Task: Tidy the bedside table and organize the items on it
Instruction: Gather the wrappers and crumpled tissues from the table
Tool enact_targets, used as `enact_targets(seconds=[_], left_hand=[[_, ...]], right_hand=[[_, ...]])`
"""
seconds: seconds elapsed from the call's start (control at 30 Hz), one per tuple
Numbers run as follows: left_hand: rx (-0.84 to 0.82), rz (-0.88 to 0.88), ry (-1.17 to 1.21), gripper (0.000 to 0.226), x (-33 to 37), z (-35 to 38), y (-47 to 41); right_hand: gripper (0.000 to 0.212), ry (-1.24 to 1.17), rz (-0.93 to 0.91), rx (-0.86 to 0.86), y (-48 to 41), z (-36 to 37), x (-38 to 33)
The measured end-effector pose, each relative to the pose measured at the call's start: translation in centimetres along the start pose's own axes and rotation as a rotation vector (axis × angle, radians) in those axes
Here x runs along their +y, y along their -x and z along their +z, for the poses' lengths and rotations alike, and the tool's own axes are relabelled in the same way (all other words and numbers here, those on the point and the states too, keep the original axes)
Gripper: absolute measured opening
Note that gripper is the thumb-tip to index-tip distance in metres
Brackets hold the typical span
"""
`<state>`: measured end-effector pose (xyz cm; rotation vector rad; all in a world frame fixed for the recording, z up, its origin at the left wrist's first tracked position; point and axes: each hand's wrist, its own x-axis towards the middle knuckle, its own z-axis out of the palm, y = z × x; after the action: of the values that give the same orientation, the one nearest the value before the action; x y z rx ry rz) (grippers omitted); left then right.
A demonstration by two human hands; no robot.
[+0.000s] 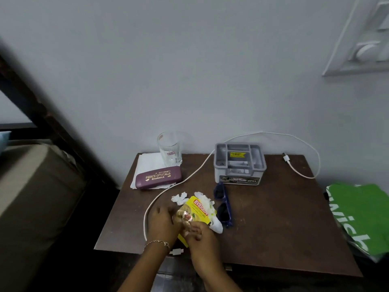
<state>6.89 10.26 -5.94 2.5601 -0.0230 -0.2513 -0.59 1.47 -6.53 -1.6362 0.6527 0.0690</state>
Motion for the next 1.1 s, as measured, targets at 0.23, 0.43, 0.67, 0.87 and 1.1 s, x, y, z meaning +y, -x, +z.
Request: enact_targets(seconds=[0.23, 0.43, 0.67, 0.87, 1.1], left_hand=[[-0.076, -0.011, -0.027, 0.009, 1.3, -0.5, 0.3], [0.120, 0.086, 0.198, 0.017, 4.1, -3.9, 3.4], [0.033, 0.006, 0.647, 0.001, 9.1, -5.5, 7.6], [-0.168, -0.085, 0.856, 0.004, 14.6, 0.0, 8.4], [-0.423, -0.009, 0.853, 0.008, 24.6, 13.2, 9.7]], right_hand=[[0.028, 0.000, 0.035, -0.011, -0.3, -1.2, -0.2], [0.018, -0.037, -0.031, 0.035, -0.2, -3.4, -1.3], [0.014, -0.302, -0.028, 0.005, 1.3, -7.3, -3.2], [0.017, -0.458, -0.044, 0.233, 2.4, -16.1, -1.7], [0.016, -0.462, -0.006, 0.684, 2.1, -30.3, 4.1]])
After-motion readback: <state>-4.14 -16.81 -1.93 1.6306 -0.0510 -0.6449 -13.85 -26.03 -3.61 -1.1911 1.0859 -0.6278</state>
